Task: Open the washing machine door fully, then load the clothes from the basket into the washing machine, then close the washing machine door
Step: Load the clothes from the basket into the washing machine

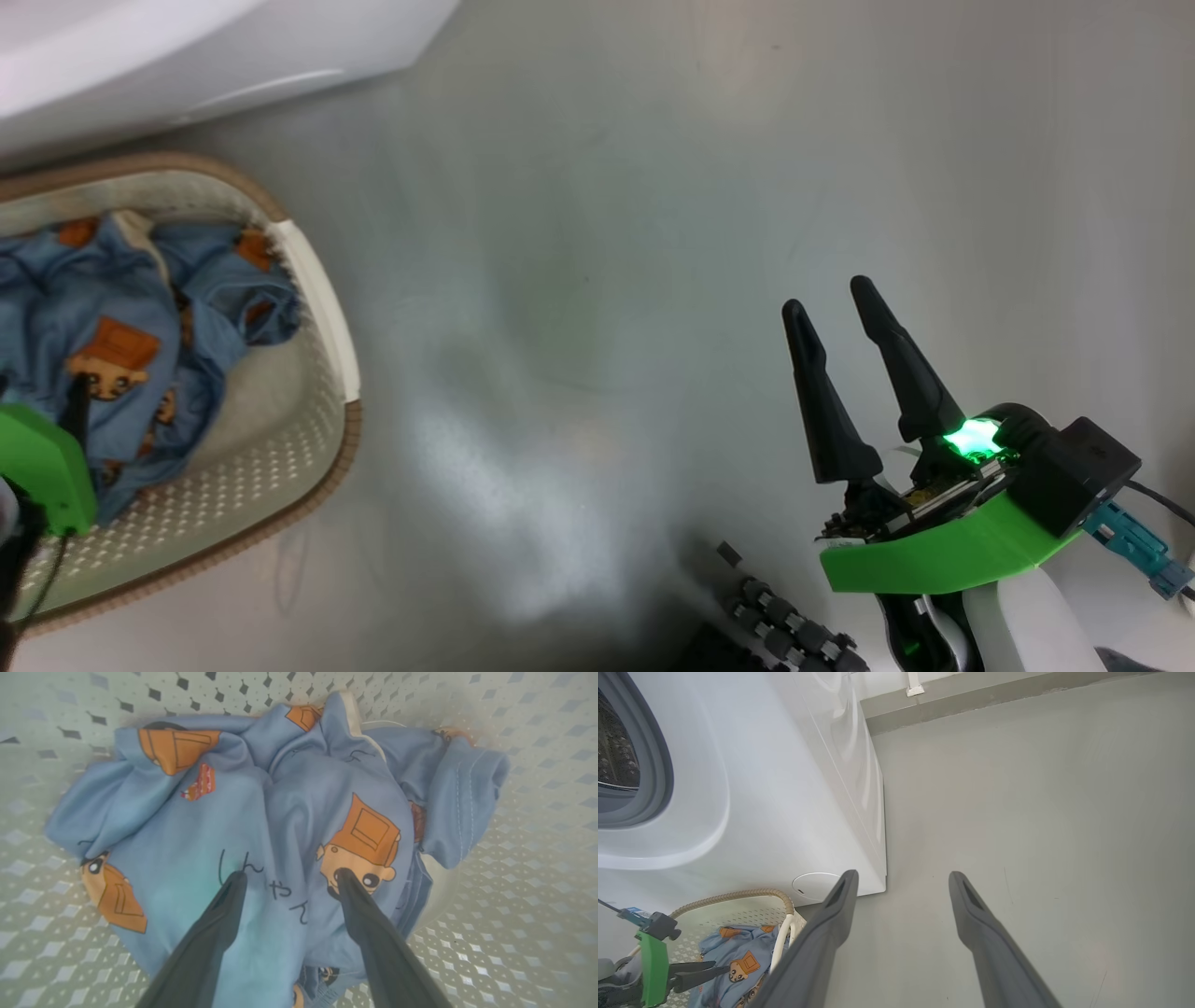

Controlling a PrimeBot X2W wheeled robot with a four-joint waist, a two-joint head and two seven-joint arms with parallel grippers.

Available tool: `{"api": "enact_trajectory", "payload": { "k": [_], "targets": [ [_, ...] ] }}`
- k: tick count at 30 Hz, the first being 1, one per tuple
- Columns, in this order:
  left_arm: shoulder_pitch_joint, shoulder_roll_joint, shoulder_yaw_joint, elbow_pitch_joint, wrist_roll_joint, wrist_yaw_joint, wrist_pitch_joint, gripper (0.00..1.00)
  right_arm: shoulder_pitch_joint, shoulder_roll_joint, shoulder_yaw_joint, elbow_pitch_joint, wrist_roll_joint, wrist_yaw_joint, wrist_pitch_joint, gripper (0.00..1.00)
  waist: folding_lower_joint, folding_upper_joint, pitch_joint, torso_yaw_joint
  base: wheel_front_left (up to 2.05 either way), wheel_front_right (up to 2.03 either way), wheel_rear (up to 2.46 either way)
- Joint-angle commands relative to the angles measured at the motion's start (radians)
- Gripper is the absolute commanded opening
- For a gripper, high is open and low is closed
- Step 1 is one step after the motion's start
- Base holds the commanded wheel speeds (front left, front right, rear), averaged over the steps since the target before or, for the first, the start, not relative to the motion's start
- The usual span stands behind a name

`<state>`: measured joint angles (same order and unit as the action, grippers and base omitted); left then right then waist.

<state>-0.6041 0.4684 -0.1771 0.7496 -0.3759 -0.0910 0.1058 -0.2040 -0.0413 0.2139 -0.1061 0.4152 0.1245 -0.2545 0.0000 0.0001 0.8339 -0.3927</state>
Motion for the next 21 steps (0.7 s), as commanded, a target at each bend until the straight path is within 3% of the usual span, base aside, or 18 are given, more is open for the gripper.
{"api": "enact_trajectory", "payload": {
  "k": [1, 11, 15, 16, 18, 21],
  "targets": [
    [-0.004, 0.048, 0.029, -0.006, 0.008, 0.008, -0.001, 1.00, 0.026, -0.009, 0.022, -0.025, 0.006, 0.006, -0.007, 1.00, 0.0000, -0.0001, 0.028, -0.026, 0.00, 0.00, 0.00],
    [-0.097, 0.115, 0.023, 0.063, 0.019, 0.013, 0.046, 1.00, 0.036, -0.009, 0.039, -0.060, 0.036, 0.006, -0.007, 1.00, 0.0000, -0.0001, 0.106, -0.078, 0.00, 0.00, 0.00],
    [-0.134, 0.115, -0.009, 0.090, 0.040, 0.004, 0.051, 1.00, 0.053, -0.009, 0.021, -0.068, 0.032, 0.006, -0.007, 1.00, 0.0000, -0.0001, 0.120, -0.073, 0.00, 0.00, 0.00],
    [-0.144, 0.113, -0.025, 0.094, 0.051, -0.001, 0.045, 0.73, 0.057, -0.009, 0.016, -0.070, 0.032, 0.006, -0.007, 1.00, 0.0000, -0.0001, 0.123, -0.071, 0.00, 0.00, 0.00],
    [-0.160, 0.107, -0.051, 0.114, 0.070, -0.005, 0.037, 0.00, 0.061, -0.009, 0.006, -0.072, 0.030, 0.006, -0.007, 1.00, 0.0000, -0.0001, 0.127, -0.067, 0.00, 0.00, 0.00],
    [-0.183, 0.088, -0.070, 0.156, 0.081, -0.006, 0.018, 0.00, 0.061, -0.009, -0.007, -0.072, 0.028, 0.006, -0.007, 1.00, 0.0000, -0.0001, 0.129, -0.061, 0.00, 0.00, 0.00]
  ]
}}
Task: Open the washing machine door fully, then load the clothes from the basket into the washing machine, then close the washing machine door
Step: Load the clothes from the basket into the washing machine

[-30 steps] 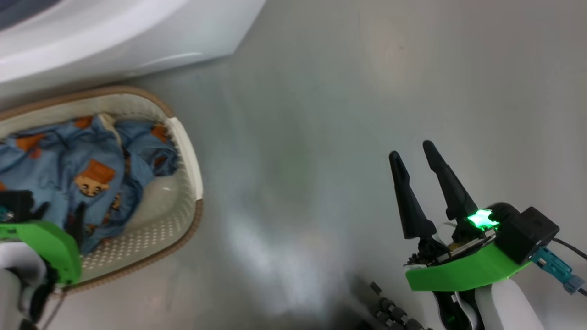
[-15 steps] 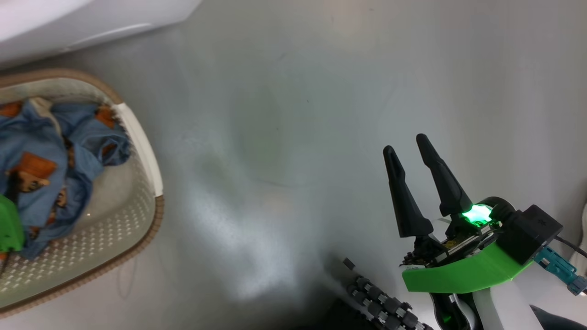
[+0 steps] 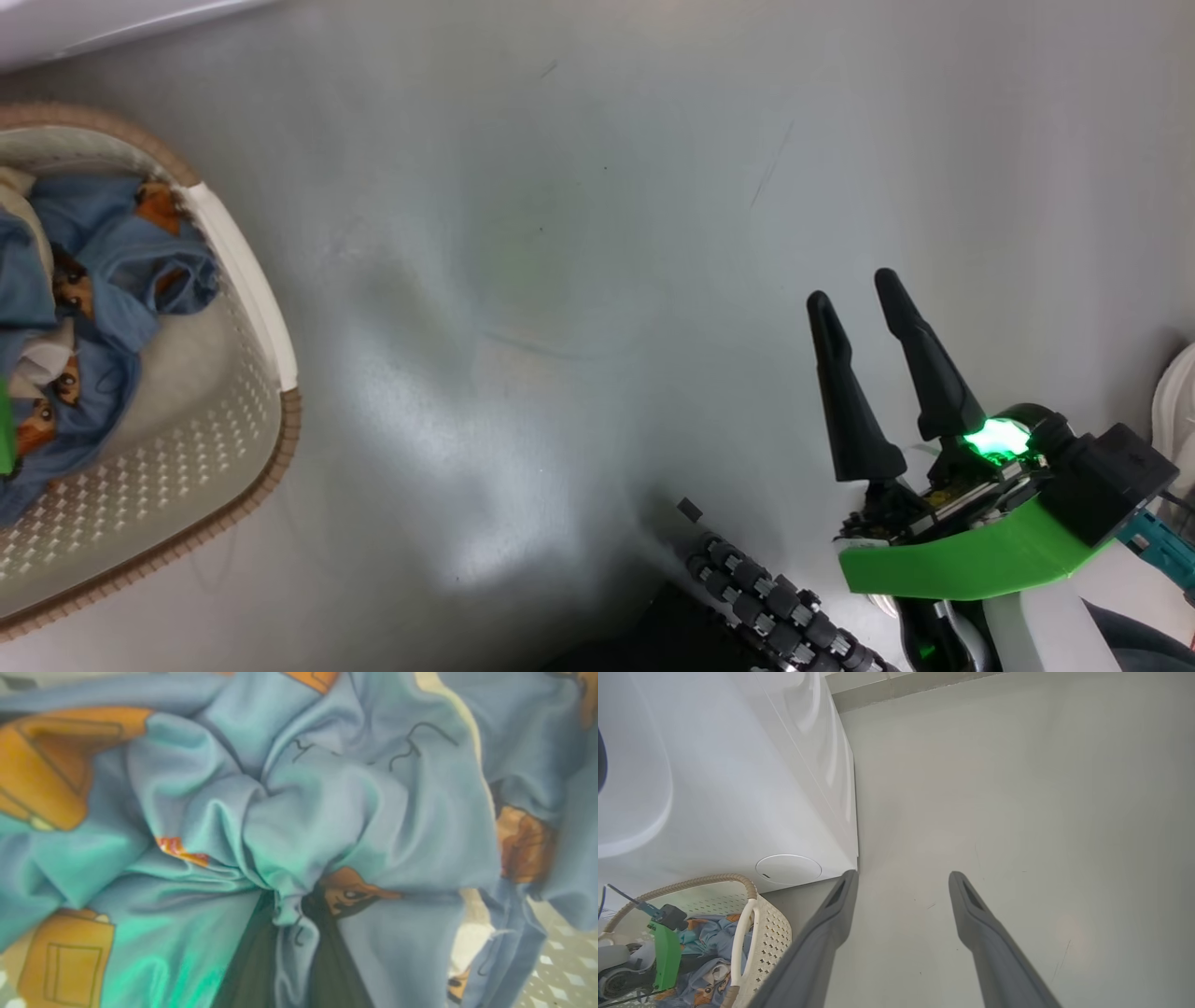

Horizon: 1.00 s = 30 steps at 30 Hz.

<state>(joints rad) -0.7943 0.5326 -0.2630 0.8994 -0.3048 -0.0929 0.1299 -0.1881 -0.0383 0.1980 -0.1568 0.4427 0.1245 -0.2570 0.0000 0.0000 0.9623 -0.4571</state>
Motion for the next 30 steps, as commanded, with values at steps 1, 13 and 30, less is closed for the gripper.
{"api": "enact_trajectory", "payload": {
  "k": [1, 13, 30],
  "targets": [
    [0.000, 0.018, 0.013, 0.020, 0.010, -0.004, -0.016, 0.00, 0.044, -0.012, 0.005, -0.021, 0.000, 0.006, -0.005, 1.00, 0.0000, 0.0000, -0.001, 0.005, 0.00, 0.00, 0.00],
    [0.029, -0.101, 0.016, 0.053, -0.039, -0.010, -0.250, 0.00, 0.004, -0.012, -0.051, 0.026, -0.037, 0.006, -0.005, 1.00, 0.0000, 0.0000, -0.122, 0.109, 0.00, 0.00, 0.00],
    [0.322, -0.293, 0.067, -0.110, -0.114, 0.022, -0.391, 0.00, 0.097, -0.012, -0.132, 0.107, -0.163, 0.006, -0.005, 1.00, 0.0000, 0.0000, -0.512, 0.292, 0.00, 0.00, 0.00]
  ]
}}
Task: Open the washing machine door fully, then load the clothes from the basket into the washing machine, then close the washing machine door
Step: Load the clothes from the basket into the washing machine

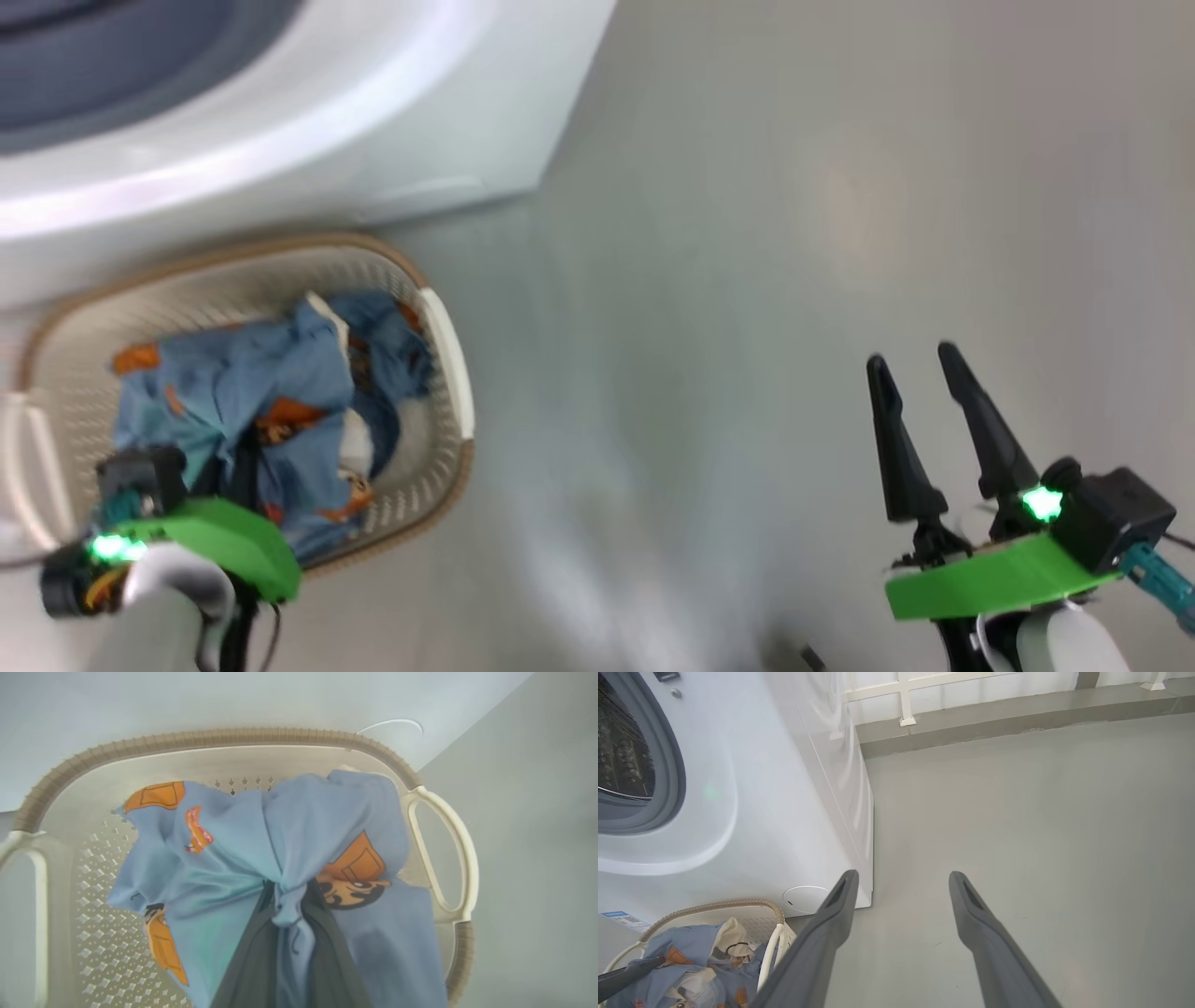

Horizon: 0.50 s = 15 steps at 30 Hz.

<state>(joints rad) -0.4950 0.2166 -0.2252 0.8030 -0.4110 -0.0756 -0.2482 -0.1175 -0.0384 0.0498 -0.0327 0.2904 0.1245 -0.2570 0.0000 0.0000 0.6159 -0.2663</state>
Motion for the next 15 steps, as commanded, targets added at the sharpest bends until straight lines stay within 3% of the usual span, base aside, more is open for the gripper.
{"api": "enact_trajectory", "payload": {
  "k": [1, 15],
  "targets": [
    [0.051, 0.016, 0.039, -0.044, -0.007, 0.012, -0.013, 0.00, 0.037, -0.012, 0.014, -0.013, -0.014, 0.006, -0.005, 1.00, 0.0000, 0.0000, -0.191, 0.108, 0.00, 0.00, 0.00],
    [0.419, -0.093, 0.129, -0.441, 0.061, 0.086, -0.013, 0.00, 0.180, -0.012, -0.015, 0.025, -0.044, 0.006, -0.005, 1.00, 0.0000, 0.0000, -0.447, 0.166, 0.00, 0.00, 0.00]
  ]
}}
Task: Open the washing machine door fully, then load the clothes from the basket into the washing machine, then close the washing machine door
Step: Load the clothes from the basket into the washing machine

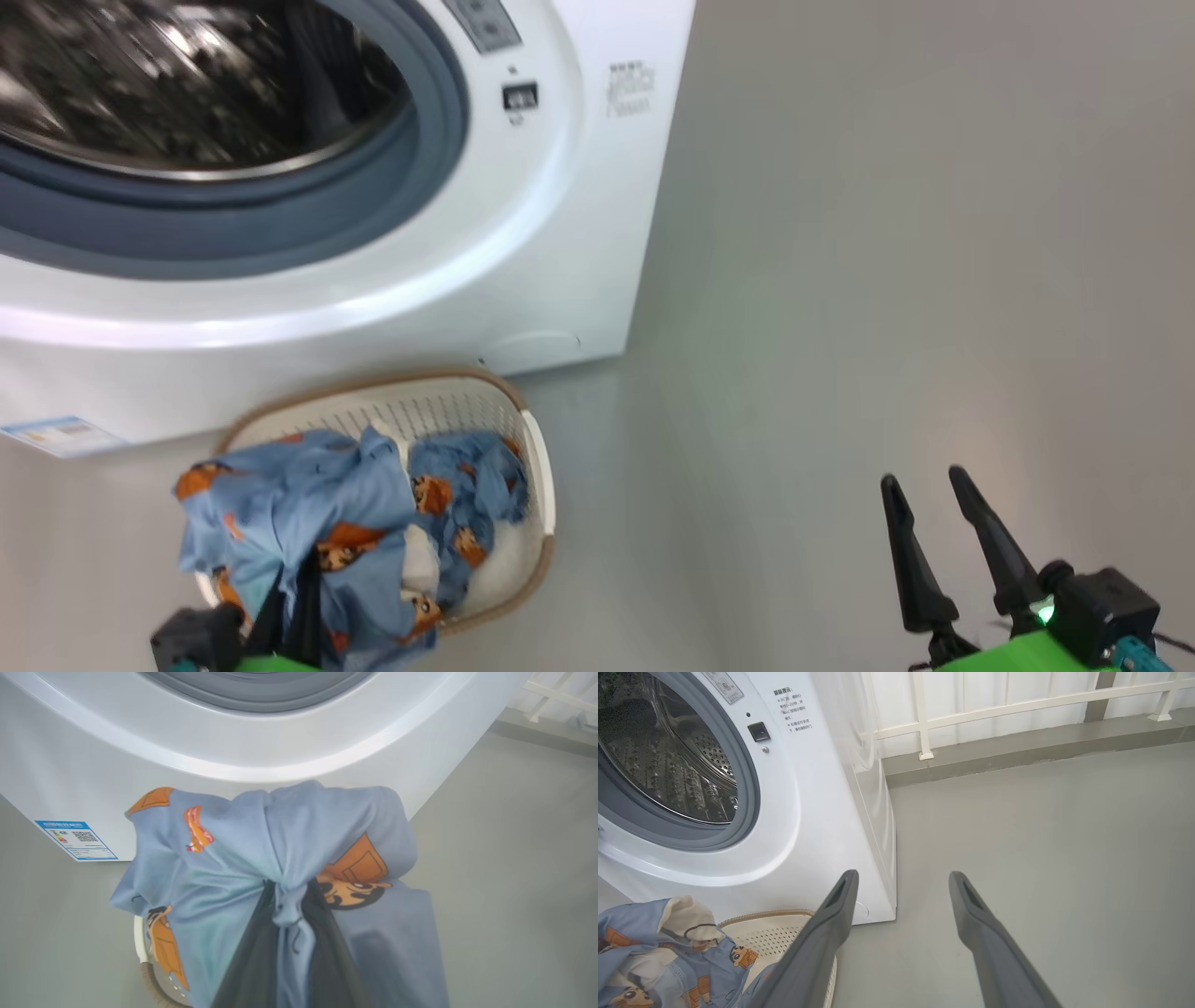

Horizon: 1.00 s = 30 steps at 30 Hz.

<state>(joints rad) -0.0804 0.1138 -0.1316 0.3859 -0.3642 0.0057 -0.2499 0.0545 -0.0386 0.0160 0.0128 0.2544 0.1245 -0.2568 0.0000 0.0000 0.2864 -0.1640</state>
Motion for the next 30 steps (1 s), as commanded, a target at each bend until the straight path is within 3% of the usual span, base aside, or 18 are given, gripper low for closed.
{"api": "enact_trajectory", "payload": {
  "k": [1, 17, 30],
  "targets": [
    [0.023, 0.003, 0.039, -0.046, 0.019, 0.005, -0.012, 0.00, 0.017, -0.012, 0.016, -0.019, -0.011, 0.006, -0.005, 1.00, 0.0000, 0.0000, -0.130, 0.067, 0.00, 0.00, 0.00],
    [0.240, -0.058, 0.045, -0.258, 0.103, 0.031, -0.012, 0.00, 0.134, -0.012, -0.026, -0.030, -0.062, 0.006, -0.005, 1.00, 0.0000, 0.0000, -0.317, 0.103, 0.00, 0.00, 0.00],
    [0.279, -0.062, 0.060, -0.347, 0.130, 0.045, -0.012, 0.00, 0.163, -0.012, -0.019, -0.020, -0.074, 0.006, -0.005, 1.00, 0.0000, 0.0000, -0.357, 0.126, 0.00, 0.00, 0.00]
  ]
}}
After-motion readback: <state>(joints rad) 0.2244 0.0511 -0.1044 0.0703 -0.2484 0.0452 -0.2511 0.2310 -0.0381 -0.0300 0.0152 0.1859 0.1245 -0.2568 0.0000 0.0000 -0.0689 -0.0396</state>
